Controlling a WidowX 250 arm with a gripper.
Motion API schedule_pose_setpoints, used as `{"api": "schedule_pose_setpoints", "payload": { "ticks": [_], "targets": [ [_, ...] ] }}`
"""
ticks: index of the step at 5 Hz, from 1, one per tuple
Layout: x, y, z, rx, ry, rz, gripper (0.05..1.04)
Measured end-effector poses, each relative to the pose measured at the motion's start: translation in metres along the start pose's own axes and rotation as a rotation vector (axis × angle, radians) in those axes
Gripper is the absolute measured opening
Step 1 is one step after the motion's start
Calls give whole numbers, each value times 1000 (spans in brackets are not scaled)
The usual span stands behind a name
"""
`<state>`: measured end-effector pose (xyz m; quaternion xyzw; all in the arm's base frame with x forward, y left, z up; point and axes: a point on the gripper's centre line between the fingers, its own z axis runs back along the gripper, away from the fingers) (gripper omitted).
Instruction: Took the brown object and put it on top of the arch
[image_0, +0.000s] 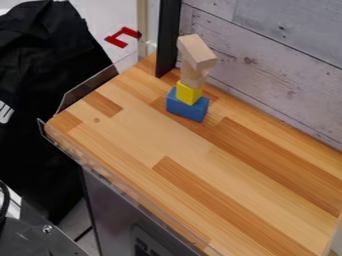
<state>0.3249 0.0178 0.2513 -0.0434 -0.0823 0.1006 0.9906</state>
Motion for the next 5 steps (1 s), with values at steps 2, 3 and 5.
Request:
{"api": "schedule_pose_setpoints", "payload": {
  "ticks": [2,3,5],
  "targets": [
    [-5,18,-30,7,101,42,575],
    [-7,23,-51,10,162,48,575],
    [-4,23,-86,6,224,31,575]
  ]
}}
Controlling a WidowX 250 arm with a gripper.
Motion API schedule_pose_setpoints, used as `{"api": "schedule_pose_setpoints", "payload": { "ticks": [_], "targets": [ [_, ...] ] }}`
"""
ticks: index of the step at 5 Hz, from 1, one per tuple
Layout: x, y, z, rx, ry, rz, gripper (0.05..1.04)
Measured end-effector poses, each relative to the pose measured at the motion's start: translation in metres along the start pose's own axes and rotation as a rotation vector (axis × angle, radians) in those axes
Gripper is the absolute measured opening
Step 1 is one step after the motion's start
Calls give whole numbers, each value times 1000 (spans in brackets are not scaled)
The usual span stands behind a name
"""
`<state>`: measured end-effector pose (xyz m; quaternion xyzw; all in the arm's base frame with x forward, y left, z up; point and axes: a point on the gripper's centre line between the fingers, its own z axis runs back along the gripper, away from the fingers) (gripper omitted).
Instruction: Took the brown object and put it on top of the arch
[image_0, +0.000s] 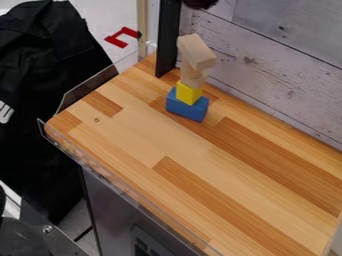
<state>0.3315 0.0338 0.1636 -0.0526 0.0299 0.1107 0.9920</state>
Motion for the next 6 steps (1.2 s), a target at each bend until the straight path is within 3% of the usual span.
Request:
{"api": "schedule_pose_setpoints", "payload": {
  "ticks": [6],
  "targets": [
    [9,3,-52,-15,101,7,575]
  ]
}}
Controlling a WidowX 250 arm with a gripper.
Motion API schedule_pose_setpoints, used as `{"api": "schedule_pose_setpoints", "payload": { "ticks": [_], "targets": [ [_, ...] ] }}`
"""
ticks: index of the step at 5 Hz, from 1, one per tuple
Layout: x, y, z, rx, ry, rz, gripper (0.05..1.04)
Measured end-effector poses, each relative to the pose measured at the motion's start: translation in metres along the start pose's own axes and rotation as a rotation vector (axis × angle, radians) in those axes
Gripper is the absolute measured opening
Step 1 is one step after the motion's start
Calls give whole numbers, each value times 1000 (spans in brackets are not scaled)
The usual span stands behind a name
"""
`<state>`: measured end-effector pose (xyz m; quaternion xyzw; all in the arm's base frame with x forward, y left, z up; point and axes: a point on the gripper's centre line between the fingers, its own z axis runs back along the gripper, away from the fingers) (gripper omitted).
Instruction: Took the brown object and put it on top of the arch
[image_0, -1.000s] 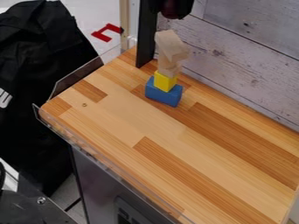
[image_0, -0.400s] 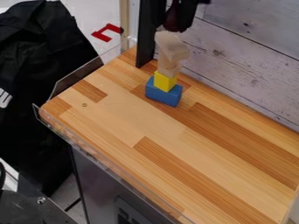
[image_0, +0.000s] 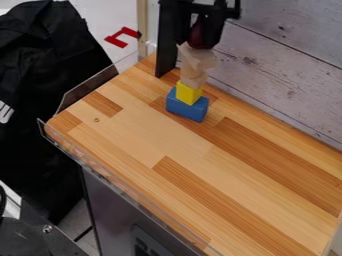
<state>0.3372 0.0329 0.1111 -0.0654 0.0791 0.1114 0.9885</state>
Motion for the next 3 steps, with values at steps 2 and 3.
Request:
{"api": "schedule_pose_setpoints", "payload": {
  "ticks": [2,3],
  "targets": [
    [1,2,-3,0,9,7,647],
    [4,4,-3,8,-9,21,937]
  ]
}}
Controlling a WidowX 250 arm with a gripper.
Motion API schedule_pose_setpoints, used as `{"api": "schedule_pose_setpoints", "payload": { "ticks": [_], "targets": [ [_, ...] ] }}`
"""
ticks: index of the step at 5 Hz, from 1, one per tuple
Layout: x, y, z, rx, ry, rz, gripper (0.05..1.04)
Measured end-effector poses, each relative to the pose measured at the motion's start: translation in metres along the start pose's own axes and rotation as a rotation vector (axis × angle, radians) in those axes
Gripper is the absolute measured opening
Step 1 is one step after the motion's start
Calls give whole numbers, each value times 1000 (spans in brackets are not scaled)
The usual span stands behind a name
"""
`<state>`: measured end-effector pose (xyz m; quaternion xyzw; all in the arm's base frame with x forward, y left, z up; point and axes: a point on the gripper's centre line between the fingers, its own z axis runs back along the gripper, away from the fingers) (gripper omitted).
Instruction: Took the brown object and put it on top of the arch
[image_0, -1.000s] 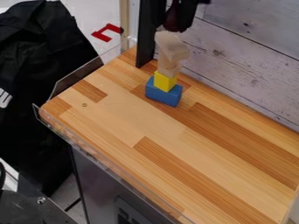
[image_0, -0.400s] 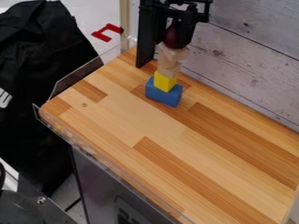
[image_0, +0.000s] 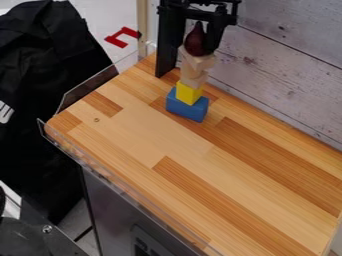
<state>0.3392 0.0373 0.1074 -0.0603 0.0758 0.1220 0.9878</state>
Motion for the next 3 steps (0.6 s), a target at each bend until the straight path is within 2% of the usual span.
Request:
{"api": "schedule_pose_setpoints", "payload": {
  "ticks": [1,2,3],
  "targets": [
    [0,0,0,-3,-15,28,999],
    [-5,-3,28,-16,-103,33,999],
    [-26,-13,70,-28,-197,12,999]
  ]
}}
